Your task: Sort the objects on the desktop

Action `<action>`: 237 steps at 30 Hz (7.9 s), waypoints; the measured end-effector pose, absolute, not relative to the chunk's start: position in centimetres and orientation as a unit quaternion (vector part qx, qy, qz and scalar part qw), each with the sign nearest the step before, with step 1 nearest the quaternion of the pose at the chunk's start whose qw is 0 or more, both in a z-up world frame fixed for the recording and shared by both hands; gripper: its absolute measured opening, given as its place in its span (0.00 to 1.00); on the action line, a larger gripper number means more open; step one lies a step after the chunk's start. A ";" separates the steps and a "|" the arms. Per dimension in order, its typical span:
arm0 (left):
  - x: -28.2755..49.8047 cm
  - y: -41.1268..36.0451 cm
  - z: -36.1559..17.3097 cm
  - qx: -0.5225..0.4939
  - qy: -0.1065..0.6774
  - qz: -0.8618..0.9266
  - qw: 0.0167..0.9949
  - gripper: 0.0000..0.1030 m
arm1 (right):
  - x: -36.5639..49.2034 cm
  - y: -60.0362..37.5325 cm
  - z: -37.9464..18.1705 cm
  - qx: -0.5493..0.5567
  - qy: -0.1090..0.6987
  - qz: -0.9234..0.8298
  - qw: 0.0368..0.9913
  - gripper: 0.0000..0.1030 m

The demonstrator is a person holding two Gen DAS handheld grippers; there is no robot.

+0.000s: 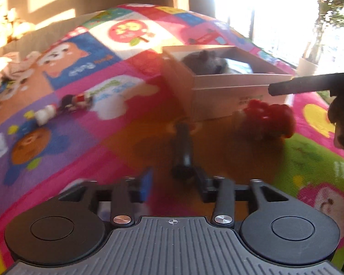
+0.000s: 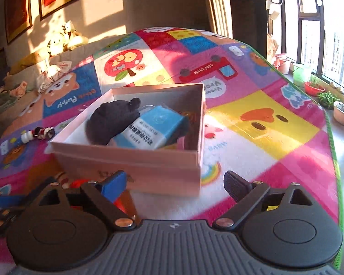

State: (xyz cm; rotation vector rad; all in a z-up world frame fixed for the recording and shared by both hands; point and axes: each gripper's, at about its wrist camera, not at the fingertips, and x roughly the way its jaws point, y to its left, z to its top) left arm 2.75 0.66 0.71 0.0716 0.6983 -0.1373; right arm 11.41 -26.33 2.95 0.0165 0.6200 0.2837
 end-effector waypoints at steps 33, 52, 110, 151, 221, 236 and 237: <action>6.0 0.3 1.2 -0.072 0.355 -0.173 0.916 0.94 | 4.8 -28.9 0.7 0.103 0.282 0.097 0.949 1.00; 12.8 0.6 0.7 -0.005 0.336 -0.245 0.910 0.97 | 4.9 -29.2 0.6 0.116 0.281 0.091 0.948 1.00; 3.1 -1.7 0.3 0.031 0.302 -0.096 0.948 0.94 | 6.1 -21.4 2.1 -0.073 0.297 0.095 0.947 1.00; 4.1 -2.6 0.1 0.059 0.326 -0.095 0.939 0.78 | 3.3 -22.2 3.1 -0.020 0.324 0.157 0.933 0.93; 3.1 13.6 1.2 -0.070 0.260 0.153 0.951 0.99 | 20.0 6.7 4.8 -0.143 0.314 0.343 0.874 0.76; 3.2 14.5 0.9 -0.090 0.268 0.153 0.947 0.99 | 14.3 -1.4 7.4 -0.104 0.321 0.382 0.861 0.57; 3.2 14.4 0.9 -0.088 0.268 0.153 0.947 0.99 | 13.0 -2.7 7.9 -0.111 0.315 0.383 0.861 0.57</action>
